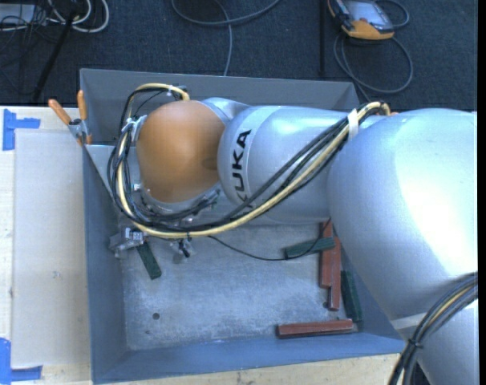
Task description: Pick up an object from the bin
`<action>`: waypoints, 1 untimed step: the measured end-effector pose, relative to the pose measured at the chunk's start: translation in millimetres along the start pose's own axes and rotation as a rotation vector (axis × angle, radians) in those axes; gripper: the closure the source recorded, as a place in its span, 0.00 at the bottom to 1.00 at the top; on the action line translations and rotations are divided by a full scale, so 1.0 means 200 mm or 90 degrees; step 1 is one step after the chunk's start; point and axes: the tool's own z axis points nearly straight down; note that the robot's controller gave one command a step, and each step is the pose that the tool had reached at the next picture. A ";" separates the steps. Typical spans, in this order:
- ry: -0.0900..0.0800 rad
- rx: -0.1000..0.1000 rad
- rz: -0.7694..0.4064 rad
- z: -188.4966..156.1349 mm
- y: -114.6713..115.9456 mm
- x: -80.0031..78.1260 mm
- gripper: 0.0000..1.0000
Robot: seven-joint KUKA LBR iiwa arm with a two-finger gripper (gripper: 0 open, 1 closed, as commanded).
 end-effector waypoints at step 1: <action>-0.001 0.000 0.005 0.00 0.00 0.00 0.00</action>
Offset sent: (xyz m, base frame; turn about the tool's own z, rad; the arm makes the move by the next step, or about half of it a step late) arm 0.0000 0.0000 0.0000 0.0000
